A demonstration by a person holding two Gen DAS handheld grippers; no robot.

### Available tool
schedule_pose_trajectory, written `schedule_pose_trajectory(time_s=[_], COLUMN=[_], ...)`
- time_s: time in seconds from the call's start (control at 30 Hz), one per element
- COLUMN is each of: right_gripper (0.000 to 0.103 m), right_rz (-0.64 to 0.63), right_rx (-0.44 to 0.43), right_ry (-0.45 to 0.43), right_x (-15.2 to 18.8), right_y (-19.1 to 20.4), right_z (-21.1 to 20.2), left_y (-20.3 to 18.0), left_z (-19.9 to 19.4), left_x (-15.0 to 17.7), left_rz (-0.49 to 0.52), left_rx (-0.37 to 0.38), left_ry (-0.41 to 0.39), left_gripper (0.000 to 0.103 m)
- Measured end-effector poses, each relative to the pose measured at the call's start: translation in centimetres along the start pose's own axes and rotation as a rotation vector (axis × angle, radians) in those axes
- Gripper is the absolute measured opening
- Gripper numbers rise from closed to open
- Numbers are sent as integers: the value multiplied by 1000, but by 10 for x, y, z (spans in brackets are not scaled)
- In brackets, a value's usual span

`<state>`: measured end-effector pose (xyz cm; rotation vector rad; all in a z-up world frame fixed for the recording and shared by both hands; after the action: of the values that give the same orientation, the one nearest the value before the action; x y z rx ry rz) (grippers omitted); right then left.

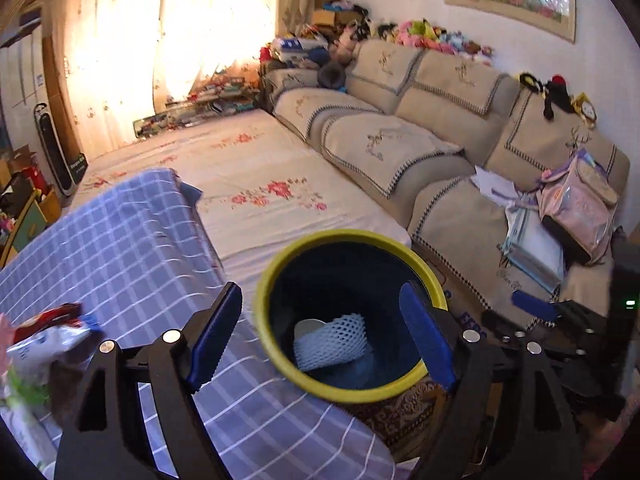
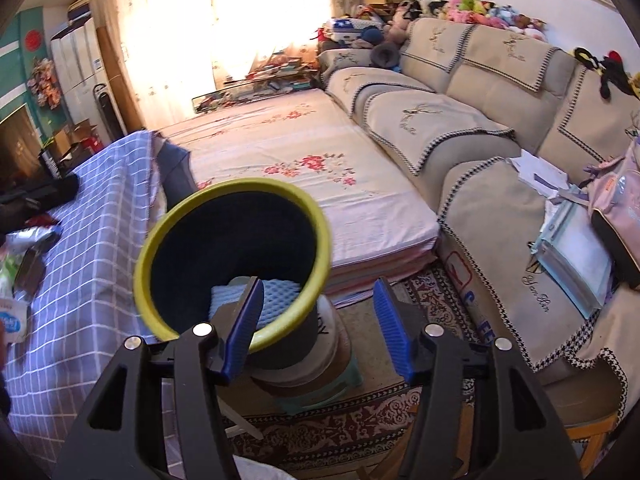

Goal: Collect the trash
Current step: 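Carry the foam net over the yellow bin and open the left gripper, then grasp the white yogurt cup with the right gripper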

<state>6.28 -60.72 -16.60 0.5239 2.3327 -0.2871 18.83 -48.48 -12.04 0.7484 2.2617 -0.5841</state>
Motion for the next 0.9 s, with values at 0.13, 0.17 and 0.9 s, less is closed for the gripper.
schedule_pose_trajectory(time_s=[0.13, 0.17, 0.9], right_gripper=[55, 55, 65], right_rz=[-34, -49, -264], right_rx=[-47, -68, -618], right_ry=[1, 2, -50], right_x=[0, 1, -4], right_y=[27, 39, 301], right_z=[-2, -2, -75], left_y=[27, 36, 277], left_z=[-56, -69, -277], left_x=[4, 6, 116], left_rz=[-42, -51, -392], left_rx=[-11, -22, -514], left_ry=[-69, -91, -293], left_gripper=[86, 88, 92])
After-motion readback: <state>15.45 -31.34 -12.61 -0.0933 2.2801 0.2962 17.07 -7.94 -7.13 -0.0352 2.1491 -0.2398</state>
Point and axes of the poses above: each gripper's, at about its wrist camera, not at the fingertips, and z roughly the way its jaws point, y to its left, x to its underside, the point moved 7 cm from there along z, roughly the way its jaws point, and after that the axes turned 10 degrees about -z, right-handed, at the moved point
